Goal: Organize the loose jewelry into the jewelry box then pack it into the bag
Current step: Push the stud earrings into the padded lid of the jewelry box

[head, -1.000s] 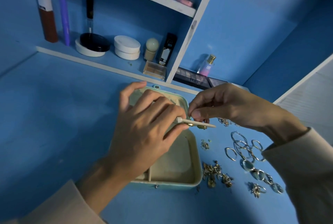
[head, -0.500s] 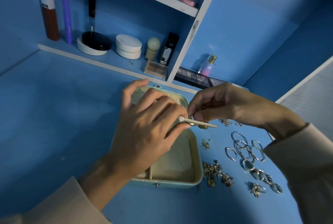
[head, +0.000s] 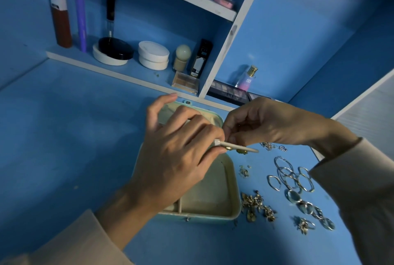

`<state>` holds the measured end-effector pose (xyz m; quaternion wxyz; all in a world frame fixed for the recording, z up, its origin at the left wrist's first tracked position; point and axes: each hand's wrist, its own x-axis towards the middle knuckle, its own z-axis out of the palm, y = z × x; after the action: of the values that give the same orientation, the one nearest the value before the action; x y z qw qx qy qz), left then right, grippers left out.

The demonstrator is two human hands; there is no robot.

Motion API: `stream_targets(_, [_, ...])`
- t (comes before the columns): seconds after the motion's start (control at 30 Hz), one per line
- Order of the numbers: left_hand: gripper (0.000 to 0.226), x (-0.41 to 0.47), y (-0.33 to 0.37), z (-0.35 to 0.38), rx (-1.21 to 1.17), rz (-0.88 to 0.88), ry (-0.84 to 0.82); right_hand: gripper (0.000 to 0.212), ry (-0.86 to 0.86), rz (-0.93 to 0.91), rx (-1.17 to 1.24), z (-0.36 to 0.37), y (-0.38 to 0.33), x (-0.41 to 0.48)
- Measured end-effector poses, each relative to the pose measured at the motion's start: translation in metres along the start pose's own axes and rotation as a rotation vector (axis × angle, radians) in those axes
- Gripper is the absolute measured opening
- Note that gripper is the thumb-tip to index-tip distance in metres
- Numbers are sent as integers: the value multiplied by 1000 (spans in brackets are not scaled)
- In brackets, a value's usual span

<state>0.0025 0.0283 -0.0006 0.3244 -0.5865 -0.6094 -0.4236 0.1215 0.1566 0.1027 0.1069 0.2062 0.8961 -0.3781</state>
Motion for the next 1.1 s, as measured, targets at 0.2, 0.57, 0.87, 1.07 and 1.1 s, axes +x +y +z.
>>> stream_targets(0.2, [17,-2,1,0,24,16,-9,12,-18,40,-1,2,0,2])
stream_targets(0.57, [21,5,-2,5,10,-39,-27,16,435,-85,512,19,27,-10])
stream_targets(0.87, [34,18,-16,13,-14,-49,-71,13,740,46,526,51,62,-35])
stream_targets(1.07, [20,13,-18,12,-72,-31,-32,16,587,125,110,67,76,-62])
stream_targets(1.1, [22,12,-19,12,-75,-27,-31,15,563,120,49,68,77,-65])
